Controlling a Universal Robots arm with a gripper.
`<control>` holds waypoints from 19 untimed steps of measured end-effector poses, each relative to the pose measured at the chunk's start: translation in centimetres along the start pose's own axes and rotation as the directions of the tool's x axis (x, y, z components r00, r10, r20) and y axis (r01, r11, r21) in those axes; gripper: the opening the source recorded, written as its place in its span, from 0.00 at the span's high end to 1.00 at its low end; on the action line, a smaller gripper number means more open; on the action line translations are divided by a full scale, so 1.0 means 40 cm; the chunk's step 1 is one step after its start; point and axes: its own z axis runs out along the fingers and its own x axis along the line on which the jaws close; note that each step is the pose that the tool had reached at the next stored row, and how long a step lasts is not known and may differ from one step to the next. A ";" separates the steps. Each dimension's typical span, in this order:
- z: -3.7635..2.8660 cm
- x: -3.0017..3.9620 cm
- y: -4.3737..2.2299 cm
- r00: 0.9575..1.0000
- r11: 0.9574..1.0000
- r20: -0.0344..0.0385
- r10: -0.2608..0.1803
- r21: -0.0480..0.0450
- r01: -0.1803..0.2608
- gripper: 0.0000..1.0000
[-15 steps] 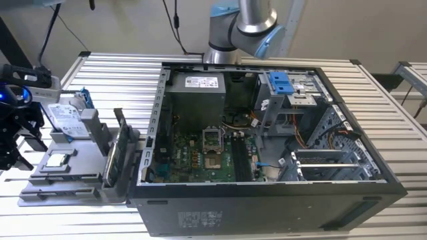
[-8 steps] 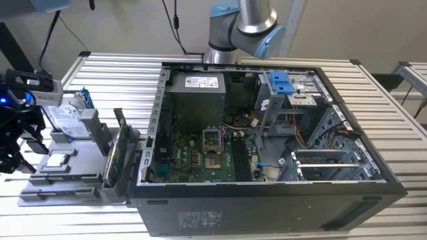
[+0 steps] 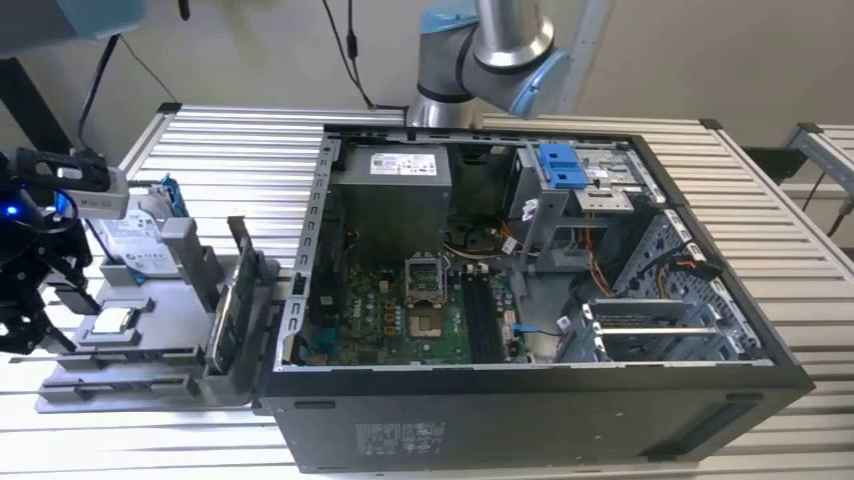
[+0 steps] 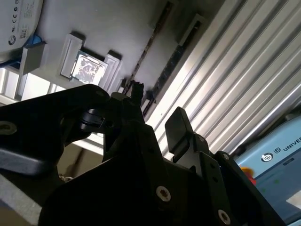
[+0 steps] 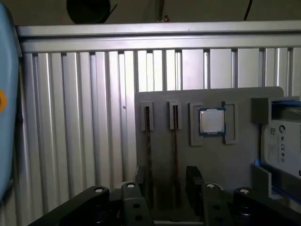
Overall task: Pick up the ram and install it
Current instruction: 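Pick up the ram and move it above insertion slot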
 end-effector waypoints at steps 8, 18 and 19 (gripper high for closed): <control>0.032 0.010 0.000 1.000 1.000 0.000 -0.009 0.000 0.009 0.52; 0.075 0.013 -0.001 1.000 1.000 0.000 -0.016 0.000 0.016 0.52; 0.079 0.014 -0.001 1.000 1.000 0.000 -0.017 0.000 0.017 0.52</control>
